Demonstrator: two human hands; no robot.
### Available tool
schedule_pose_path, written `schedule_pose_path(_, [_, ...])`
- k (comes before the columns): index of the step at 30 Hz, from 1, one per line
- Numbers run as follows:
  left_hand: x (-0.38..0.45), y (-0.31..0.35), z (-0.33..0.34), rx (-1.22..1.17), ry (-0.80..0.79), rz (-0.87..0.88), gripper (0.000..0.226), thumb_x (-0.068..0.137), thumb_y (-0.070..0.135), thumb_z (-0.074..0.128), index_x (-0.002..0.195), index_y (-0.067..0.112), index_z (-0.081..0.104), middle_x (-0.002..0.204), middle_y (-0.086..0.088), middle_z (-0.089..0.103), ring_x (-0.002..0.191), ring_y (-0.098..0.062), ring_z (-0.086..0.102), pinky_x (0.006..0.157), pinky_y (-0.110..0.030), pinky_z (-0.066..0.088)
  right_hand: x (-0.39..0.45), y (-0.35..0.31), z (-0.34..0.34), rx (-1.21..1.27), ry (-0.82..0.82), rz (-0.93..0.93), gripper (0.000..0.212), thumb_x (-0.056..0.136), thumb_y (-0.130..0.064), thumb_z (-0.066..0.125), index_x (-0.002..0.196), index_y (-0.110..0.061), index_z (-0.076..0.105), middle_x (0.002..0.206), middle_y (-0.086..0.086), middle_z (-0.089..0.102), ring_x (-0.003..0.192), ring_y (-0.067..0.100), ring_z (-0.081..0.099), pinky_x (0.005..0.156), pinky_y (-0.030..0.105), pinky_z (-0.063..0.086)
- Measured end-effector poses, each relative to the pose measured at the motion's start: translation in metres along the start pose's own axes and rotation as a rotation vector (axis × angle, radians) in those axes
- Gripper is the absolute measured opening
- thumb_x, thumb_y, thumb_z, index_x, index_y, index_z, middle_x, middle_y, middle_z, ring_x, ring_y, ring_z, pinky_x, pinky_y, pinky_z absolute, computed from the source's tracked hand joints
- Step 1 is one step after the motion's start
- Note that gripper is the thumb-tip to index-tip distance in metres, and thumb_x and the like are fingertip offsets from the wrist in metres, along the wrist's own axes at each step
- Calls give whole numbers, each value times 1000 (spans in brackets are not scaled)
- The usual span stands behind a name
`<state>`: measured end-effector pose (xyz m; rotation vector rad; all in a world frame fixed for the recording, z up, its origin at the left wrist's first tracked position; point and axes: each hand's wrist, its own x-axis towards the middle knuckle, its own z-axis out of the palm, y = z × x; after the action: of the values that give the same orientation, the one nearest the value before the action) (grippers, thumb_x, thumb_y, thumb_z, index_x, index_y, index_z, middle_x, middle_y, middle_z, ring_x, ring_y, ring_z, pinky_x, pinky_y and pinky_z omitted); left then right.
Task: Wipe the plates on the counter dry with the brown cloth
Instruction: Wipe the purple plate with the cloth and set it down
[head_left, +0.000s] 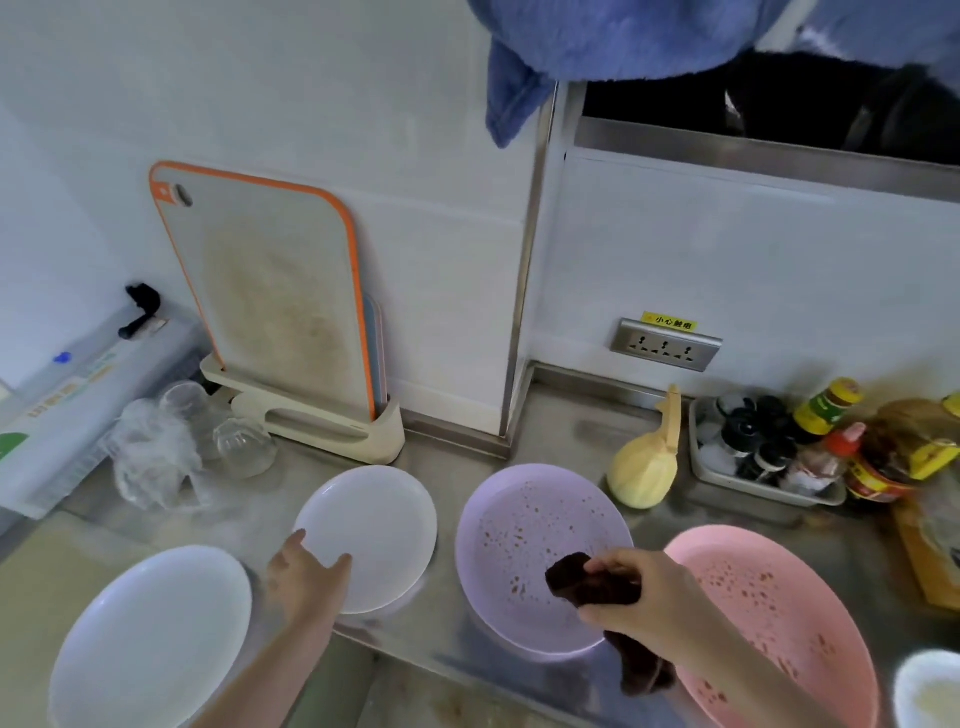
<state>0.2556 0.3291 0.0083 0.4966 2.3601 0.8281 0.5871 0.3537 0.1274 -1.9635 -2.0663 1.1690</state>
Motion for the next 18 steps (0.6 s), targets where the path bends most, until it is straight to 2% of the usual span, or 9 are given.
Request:
schedule_pose_path(2, [-19,11,10,73,-31,174,59,80,8,70,134,12,47,143,-16,38,129,-41,39,106,-49,36,-2,7,-4,-4,10,1,42,59,-29,82,89,-49,61,92,-21,67,95,2,63,80,14,42])
schedule_pose_path(3, [-31,16,19,64,-88,258,51,80,7,70,128,13,51,135,-13,46,125,-39,44,103,-47,39,-3,10,-6,3,16,4,44,59,-26,81,93,-46,63,94,-20,68,95,2,63,80,13,42])
schedule_pose_path(5, [-55,24,39,24,-248,305,39,81,11,71,115,16,53,115,-8,58,109,-31,58,88,-39,48,-6,17,-9,23,29,7,47,59,-23,80,100,-41,66,95,-18,69,95,2,63,80,12,41])
schedule_pose_path(7, [-78,29,60,32,-364,233,39,81,20,74,110,16,48,106,-6,60,100,-28,62,78,-32,45,-11,23,-13,34,39,8,49,58,-22,81,102,-39,67,93,-19,69,92,0,62,77,12,40])
schedule_pose_path(10, [-97,20,89,7,-410,171,45,79,21,77,107,12,43,105,-10,60,104,-32,61,80,-35,47,-19,38,-16,57,64,7,49,56,-19,80,99,-39,68,87,-21,67,88,0,62,74,12,41])
schedule_pose_path(13, [-102,17,105,-48,-380,62,52,83,15,73,123,0,44,108,-11,59,111,-35,60,79,-32,41,-27,51,-17,63,119,-17,36,64,-23,80,92,-42,66,78,-25,65,79,-14,57,68,3,39])
schedule_pose_path(15, [-104,22,109,-95,-332,13,43,88,11,65,125,-4,48,112,-15,62,103,-33,59,78,-32,39,-33,59,-17,75,158,-10,30,70,-26,79,89,-45,65,76,-24,67,76,-16,56,65,2,39])
schedule_pose_path(18, [-106,31,109,-125,-309,-18,24,93,11,51,111,-2,59,108,-17,67,88,-28,55,75,-34,42,-43,70,-18,93,195,16,27,72,-27,77,89,-46,68,77,-20,72,78,-10,61,65,5,38])
